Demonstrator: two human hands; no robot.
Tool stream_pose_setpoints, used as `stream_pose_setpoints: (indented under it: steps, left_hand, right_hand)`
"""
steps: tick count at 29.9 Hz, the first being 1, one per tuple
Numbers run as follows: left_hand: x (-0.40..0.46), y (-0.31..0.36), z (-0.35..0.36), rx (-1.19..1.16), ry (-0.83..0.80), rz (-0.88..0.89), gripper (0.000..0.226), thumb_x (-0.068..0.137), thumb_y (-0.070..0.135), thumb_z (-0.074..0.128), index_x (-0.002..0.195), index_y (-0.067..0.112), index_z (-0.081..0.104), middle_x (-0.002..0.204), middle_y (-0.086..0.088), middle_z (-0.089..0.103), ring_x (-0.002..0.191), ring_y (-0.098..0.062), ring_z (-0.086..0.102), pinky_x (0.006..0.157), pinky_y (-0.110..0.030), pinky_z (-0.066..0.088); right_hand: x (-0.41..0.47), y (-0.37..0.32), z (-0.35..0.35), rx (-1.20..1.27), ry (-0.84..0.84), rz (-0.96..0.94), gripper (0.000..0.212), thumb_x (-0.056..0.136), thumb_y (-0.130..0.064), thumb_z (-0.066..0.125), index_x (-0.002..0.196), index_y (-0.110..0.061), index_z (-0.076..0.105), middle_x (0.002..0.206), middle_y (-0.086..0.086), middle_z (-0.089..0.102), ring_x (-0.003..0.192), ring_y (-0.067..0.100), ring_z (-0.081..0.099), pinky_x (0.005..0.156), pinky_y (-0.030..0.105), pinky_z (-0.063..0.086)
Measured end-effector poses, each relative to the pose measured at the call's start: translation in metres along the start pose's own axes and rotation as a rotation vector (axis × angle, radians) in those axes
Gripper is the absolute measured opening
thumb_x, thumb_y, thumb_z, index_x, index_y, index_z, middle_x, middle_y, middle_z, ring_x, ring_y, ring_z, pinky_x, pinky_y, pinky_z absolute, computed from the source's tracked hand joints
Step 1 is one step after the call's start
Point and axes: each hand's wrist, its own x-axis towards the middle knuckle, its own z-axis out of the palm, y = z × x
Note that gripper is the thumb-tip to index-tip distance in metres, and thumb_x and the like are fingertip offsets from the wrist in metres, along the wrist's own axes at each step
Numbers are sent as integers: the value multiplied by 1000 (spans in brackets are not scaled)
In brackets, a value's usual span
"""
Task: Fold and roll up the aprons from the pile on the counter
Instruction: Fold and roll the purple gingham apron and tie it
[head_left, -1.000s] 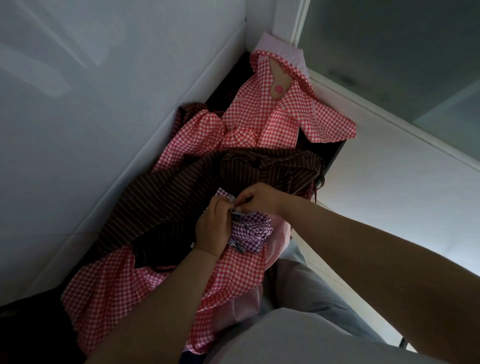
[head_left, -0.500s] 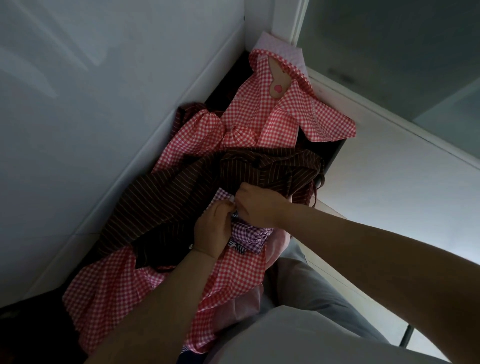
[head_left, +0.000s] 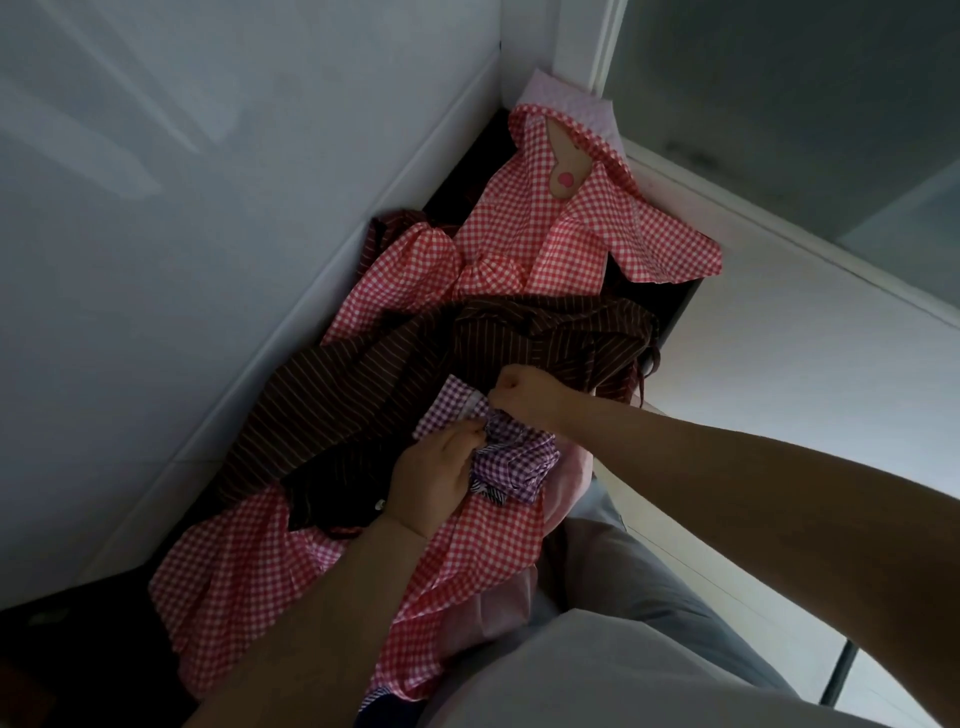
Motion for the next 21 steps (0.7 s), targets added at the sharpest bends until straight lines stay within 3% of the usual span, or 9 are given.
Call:
stream_pose_setpoints:
  steps: [2,5,8,11,14,19,21]
  left_hand:
    - [-4,1,0,-6,-23,-24,45,104,36,29,110,7,64,108,-16,69,100,-14,57,88,-22,47]
    - [-2,3,-4,-39,-46,-62,50,104,37,31,111,1,65,109,-18,69,100,-15,56,90,-22,44]
    - [2,9,-8,-98,-82,-157,39,99,28,42,112,1,67,109,-14,69,101,-11,55,93,-16,41]
    - [4,18,-16,-276,-60,-433,27,96,20,48,113,12,67,110,0,66,101,-1,56,93,-7,40]
    - [20,29,-24,-517,31,-732,21,98,11,49,105,16,68,108,1,68,101,-7,62,93,-18,48]
    - [47,43,-29,-994,164,-1032,23,98,8,48,91,7,70,93,-10,71,92,-22,66,87,-35,54]
    - [52,40,-29,-1048,149,-1107,27,100,13,47,86,8,69,84,-12,70,85,-26,66,83,-40,54]
  right_hand:
    - [-3,5,2,-176,23,-70,17,95,-18,51,96,-1,55,92,14,61,78,20,52,58,27,38]
    - [-10,16,0,-766,60,-273,30,99,-21,41,124,-3,43,99,12,60,79,28,60,53,29,35]
    - [-10,15,2,-877,121,-347,34,100,-19,38,130,-5,36,93,9,60,76,29,61,51,30,35]
    - [-7,13,2,-527,90,-143,22,99,-21,42,112,-5,50,88,10,62,81,28,61,52,28,38]
    - [-3,16,-2,-37,77,42,10,92,-21,55,94,-12,57,101,9,63,93,23,59,78,33,48]
    - [-6,15,2,97,91,94,4,89,-17,58,88,-14,56,93,3,59,89,18,54,75,29,44]
    - [-9,12,1,75,88,80,3,89,-18,58,89,-15,57,94,2,59,89,18,55,75,30,45]
